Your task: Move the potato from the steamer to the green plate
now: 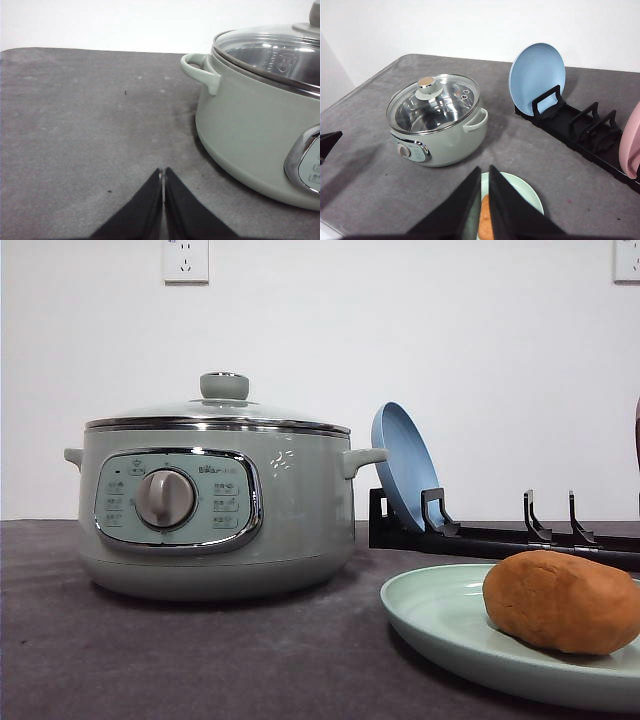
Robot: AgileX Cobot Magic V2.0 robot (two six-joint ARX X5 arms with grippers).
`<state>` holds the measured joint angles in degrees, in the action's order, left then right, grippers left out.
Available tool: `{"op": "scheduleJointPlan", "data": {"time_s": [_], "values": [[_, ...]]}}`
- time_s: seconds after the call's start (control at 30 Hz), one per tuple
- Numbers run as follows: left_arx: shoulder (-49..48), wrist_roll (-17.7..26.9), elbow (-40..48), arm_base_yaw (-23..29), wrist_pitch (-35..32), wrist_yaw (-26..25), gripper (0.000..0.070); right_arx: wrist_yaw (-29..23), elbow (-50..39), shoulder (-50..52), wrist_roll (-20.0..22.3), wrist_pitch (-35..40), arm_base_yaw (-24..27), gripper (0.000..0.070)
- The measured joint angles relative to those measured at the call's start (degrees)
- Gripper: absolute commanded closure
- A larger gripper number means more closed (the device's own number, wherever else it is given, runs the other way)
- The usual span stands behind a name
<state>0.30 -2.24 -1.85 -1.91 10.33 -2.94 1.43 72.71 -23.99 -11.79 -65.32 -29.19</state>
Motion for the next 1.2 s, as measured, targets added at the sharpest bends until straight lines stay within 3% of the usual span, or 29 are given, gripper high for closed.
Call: {"op": "scheduleJointPlan", "data": {"time_s": [0.83,1.03,1.1,1.2], "values": [[0.00,0.00,0.00,0.00,0.00,0.00,0.0700,0.04,-0.19,0.00,0.00,1.54,0.56,0.0685],[0.00,0.00,0.00,0.00,0.00,0.00,0.0700,-1.87,-6.56,0.16,0.97,11.65,7.30,0.0686],[0.00,0.00,0.00,0.00,0.00,0.00,0.0700,-5.11,-11.04,0.36,3.72,15.25,10.89,0.0686],[0.00,0.00,0.00,0.00,0.00,0.00,0.0700,-5.59,-19.34,1.71,9.75,21.83,16.48,0.0686]]}}
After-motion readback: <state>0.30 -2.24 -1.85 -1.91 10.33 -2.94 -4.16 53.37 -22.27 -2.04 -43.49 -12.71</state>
